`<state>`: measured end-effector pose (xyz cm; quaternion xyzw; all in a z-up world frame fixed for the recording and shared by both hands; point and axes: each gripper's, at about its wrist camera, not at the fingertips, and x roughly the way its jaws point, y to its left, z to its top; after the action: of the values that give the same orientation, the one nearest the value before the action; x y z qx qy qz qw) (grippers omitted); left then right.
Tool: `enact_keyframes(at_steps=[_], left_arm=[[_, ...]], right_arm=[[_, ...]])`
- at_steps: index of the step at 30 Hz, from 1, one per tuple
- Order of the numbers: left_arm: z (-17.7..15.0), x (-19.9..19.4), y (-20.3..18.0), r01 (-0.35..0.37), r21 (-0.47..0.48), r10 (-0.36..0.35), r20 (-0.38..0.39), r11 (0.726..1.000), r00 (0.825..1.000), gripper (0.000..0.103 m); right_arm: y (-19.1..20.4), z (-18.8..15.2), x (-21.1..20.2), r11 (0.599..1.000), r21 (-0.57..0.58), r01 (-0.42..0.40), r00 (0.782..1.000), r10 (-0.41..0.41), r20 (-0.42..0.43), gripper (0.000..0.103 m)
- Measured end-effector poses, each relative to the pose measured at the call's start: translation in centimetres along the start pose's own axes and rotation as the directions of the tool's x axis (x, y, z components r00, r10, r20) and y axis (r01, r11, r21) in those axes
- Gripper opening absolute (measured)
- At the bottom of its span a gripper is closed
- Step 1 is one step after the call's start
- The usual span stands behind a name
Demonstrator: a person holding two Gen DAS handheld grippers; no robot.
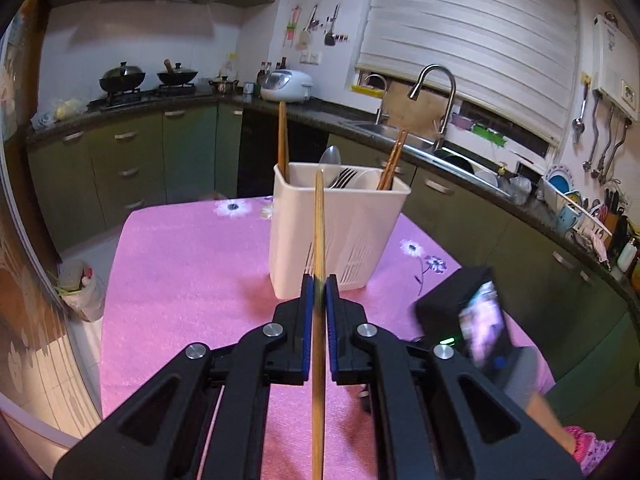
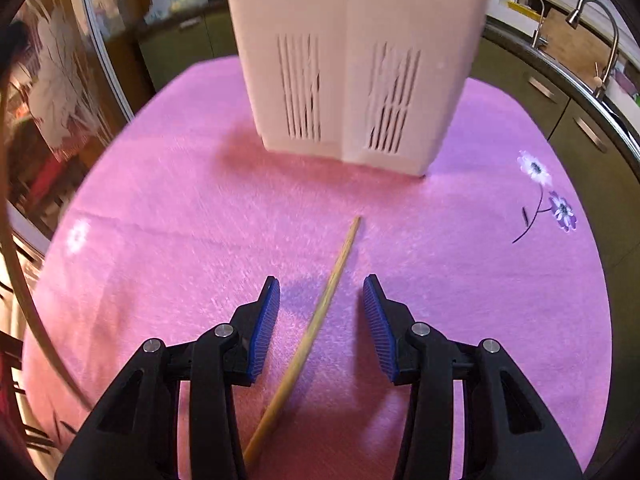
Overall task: Organize utensils
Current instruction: 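Lift the chopstick with the left tool while the right tool grasps the last chopstick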
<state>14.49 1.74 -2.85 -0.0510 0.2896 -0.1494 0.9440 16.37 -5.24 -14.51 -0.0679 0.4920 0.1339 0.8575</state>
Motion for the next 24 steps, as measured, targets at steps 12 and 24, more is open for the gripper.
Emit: enact_keyframes(at_steps=[12,24], left_arm=[[0.0,-0.7,-0.9,0.013,0.025,-0.013,0.008,1.000,1.000,0.006],[1.2,-1.9,-2.0,0.021,0.044,-0.022,0.029,0.999,0.999,0.006]], right_arm=[[-0.5,0.4,0.3,0.993,0.056,-0.100,0.995,0.101,-0.003,0.006],[-1.0,1.1,-8.9,0.985,0.018,-0.174,0.962,0.166,0.218,0.006]])
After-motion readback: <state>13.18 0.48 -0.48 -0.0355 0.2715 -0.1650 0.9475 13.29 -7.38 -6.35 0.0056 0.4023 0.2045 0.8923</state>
